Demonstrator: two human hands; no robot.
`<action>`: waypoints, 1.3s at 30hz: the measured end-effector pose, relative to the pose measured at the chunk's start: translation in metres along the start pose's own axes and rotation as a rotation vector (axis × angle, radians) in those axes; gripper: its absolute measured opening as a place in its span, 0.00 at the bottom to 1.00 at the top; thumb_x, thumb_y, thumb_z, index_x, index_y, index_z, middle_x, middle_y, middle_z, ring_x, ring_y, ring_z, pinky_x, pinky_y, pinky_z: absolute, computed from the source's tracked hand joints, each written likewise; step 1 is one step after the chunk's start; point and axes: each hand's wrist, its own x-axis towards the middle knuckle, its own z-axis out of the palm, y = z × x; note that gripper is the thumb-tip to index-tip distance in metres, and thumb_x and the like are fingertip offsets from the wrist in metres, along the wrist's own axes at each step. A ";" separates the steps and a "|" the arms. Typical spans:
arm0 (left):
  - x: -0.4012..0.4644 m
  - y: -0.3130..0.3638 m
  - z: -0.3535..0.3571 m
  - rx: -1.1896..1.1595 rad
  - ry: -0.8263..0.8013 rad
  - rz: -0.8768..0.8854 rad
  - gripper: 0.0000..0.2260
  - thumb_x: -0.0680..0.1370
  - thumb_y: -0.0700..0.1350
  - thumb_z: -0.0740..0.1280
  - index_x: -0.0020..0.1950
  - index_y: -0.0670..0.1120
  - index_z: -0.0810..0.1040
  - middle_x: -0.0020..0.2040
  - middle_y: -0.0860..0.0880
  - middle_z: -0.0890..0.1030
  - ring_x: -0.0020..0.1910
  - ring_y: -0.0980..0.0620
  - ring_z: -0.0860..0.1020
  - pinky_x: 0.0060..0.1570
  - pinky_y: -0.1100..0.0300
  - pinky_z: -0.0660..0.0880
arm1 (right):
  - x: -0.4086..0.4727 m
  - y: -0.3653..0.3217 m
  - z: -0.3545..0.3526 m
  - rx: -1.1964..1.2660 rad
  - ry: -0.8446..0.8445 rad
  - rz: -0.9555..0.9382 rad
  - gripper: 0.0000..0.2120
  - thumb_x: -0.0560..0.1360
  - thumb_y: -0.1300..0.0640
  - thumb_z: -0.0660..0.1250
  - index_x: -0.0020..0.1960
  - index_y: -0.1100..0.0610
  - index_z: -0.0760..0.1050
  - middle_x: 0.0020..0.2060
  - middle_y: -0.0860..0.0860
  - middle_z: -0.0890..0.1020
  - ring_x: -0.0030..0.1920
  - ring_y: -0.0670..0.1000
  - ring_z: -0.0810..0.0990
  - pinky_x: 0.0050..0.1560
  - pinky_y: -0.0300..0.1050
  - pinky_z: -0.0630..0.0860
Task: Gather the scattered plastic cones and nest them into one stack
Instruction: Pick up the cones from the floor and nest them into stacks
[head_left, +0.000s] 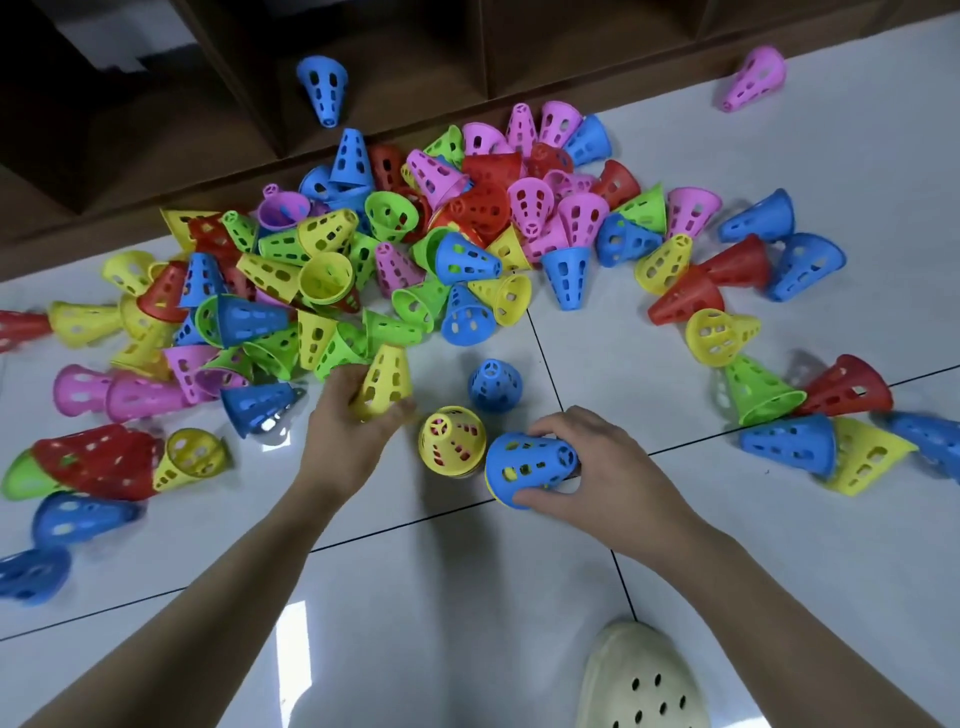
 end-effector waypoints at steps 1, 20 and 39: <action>-0.006 0.002 -0.005 -0.065 0.016 -0.009 0.20 0.72 0.51 0.78 0.58 0.49 0.73 0.47 0.56 0.79 0.44 0.64 0.78 0.45 0.65 0.72 | 0.000 -0.001 0.002 -0.026 -0.002 -0.009 0.23 0.64 0.43 0.77 0.56 0.42 0.74 0.50 0.40 0.75 0.48 0.42 0.76 0.50 0.42 0.75; -0.084 0.041 0.016 -0.155 -0.116 0.252 0.21 0.75 0.50 0.75 0.63 0.51 0.69 0.58 0.58 0.79 0.57 0.55 0.78 0.53 0.66 0.74 | 0.004 0.015 0.035 -0.089 -0.021 0.027 0.23 0.70 0.41 0.73 0.62 0.40 0.69 0.48 0.44 0.73 0.44 0.46 0.76 0.48 0.47 0.78; -0.008 -0.021 0.001 0.090 -0.022 0.227 0.24 0.82 0.62 0.55 0.70 0.49 0.71 0.65 0.52 0.76 0.66 0.54 0.73 0.66 0.55 0.70 | 0.062 0.030 -0.047 0.027 -0.314 0.194 0.28 0.67 0.42 0.78 0.64 0.43 0.73 0.50 0.46 0.79 0.47 0.44 0.80 0.53 0.45 0.78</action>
